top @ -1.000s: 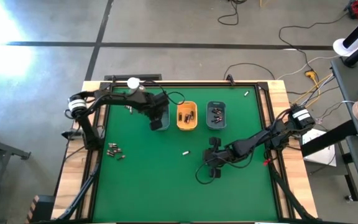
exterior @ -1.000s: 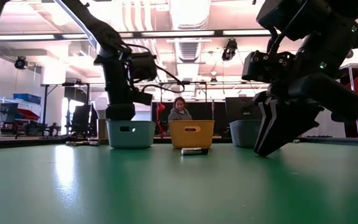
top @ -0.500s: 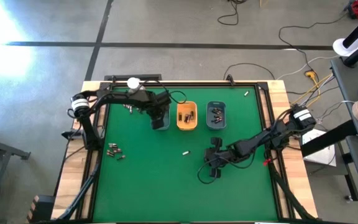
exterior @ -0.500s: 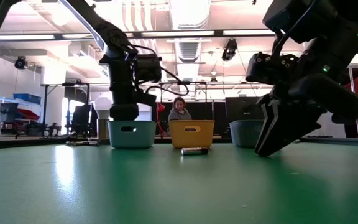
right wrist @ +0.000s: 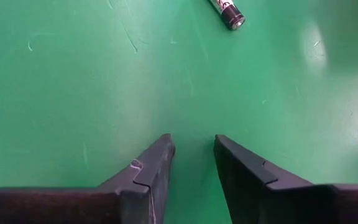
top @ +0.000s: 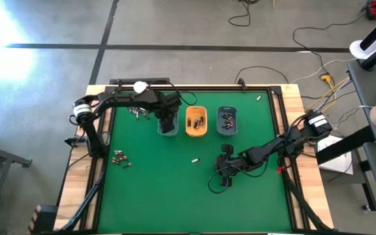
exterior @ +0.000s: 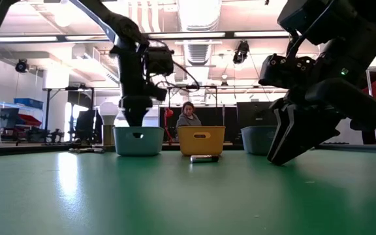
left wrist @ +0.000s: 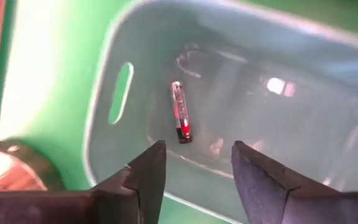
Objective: Sort batteries
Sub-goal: Put the silver battery into the green bin
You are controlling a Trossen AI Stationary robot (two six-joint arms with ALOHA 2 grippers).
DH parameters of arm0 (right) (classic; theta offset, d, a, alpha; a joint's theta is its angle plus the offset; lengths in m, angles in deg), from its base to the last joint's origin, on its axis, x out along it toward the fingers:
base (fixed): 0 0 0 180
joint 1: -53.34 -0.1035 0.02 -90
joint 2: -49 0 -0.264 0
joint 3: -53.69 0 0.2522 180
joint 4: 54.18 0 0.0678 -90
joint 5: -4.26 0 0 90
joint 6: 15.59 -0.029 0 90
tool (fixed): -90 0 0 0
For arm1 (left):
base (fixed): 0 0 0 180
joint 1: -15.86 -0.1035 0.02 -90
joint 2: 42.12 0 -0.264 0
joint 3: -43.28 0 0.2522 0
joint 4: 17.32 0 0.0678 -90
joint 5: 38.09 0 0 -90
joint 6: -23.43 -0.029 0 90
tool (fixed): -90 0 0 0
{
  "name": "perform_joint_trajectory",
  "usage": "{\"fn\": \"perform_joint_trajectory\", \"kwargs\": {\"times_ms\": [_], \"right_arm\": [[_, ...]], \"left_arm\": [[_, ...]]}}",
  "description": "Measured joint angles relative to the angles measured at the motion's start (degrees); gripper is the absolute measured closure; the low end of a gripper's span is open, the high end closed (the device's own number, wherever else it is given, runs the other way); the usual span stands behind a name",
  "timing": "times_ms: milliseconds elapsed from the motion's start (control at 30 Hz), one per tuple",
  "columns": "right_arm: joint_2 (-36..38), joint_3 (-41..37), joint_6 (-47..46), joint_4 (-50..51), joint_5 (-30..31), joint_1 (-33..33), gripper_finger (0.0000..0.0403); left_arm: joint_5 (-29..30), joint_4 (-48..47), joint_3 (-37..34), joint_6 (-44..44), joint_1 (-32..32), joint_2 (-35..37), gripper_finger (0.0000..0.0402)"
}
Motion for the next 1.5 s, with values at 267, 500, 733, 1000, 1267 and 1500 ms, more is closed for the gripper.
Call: {"fn": "perform_joint_trajectory", "kwargs": {"times_ms": [267,500,733,1000,1267,1500], "right_arm": [[-0.04,0.0,0.0,0.07,-0.09,-0.29,0.0291],[-0.04,-0.02,0.02,-0.03,0.16,-0.66,0.0299],[-0.07,-0.07,-0.54,-0.48,0.06,-0.66,0.0307],[-0.09,-0.07,-1.95,-0.85,0.0,-0.68,0.0316],[-0.09,-0.07,-2.1,-0.94,-0.11,-0.72,0.0327],[-0.09,-0.07,-2.03,-0.83,0.18,-1.29,0.0328]], "left_arm": [[0.0,2.76,-0.9,6.95,10.22,8.95,0.0245],[-0.07,29.22,-11.72,13.98,26.89,15.89,0.0246],[6.63,64.41,-24.24,16.12,38.13,9.08,0.0246],[17.99,70.3,-22.68,21.85,40.17,-4.18,0.0246],[17.98,70.69,-17.31,22.85,38.66,-12.73,0.0246],[17.1,71.08,-16.89,25.45,37.43,-14.94,0.0258]]}}
